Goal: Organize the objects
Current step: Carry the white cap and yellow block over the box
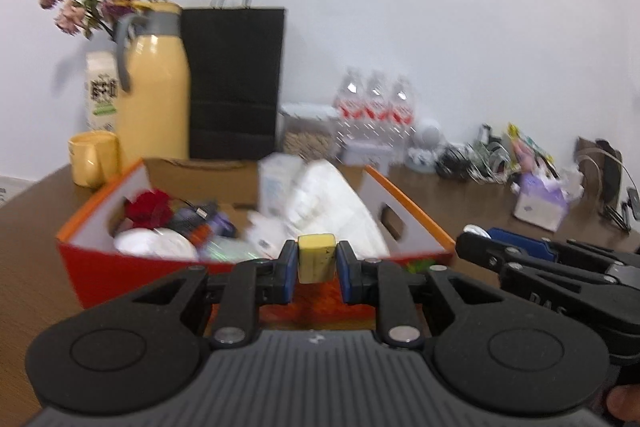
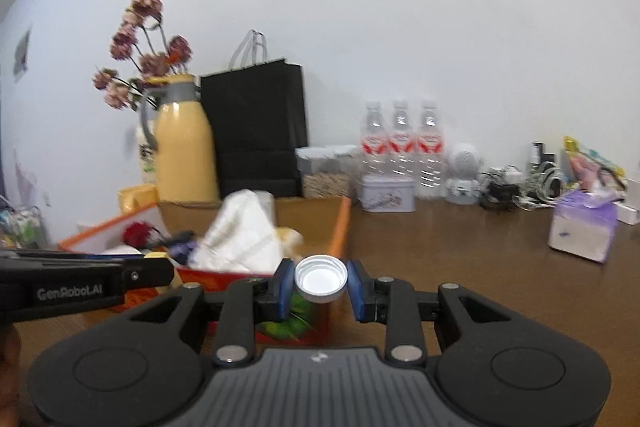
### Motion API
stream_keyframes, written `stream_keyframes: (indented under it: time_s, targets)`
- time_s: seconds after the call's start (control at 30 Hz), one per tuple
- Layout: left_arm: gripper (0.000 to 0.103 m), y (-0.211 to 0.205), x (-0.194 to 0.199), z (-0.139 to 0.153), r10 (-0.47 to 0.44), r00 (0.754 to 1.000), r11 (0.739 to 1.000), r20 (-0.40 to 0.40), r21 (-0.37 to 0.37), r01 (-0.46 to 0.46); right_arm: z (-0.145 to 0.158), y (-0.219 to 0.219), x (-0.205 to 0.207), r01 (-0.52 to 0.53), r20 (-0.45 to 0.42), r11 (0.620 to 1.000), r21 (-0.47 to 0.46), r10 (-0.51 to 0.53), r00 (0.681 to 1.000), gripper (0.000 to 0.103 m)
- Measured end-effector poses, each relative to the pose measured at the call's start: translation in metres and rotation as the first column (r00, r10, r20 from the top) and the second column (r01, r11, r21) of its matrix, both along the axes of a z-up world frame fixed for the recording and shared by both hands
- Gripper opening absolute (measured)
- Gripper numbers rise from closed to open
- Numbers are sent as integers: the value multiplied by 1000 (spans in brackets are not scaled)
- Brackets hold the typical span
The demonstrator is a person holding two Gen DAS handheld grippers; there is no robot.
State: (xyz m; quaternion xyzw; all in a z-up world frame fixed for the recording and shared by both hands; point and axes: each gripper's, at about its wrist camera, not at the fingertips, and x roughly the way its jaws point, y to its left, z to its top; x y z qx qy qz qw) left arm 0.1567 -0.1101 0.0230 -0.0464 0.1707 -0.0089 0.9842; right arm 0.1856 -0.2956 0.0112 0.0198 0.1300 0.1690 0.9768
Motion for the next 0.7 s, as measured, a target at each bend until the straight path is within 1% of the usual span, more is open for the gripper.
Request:
stream_keyframes:
  time_s: [0.17,0.37,0.53,0.6,0.7]
  targets:
    - [21,37,8,16,58,997,998,41,-5,-58,19,36,11,-71,14,997,-18,71,997,27]
    - [21,70,31,30,79,995,997,54,11,-79,34,86,34,-116,22,991,-60,117,993,27]
    - [21,90,58,37,75,995,996,61,37,-77,36,119,64,-112,4,990,-89,112,994,27]
    - [21,97,70,35,73,996,996,48,41,-75,35,130,77,-110,-12,990,-89,109,994,27]
    - [21,107,84,28,75,997,997,21,24,-75,31,145,93,-102,-26,990,-102,99,995,27]
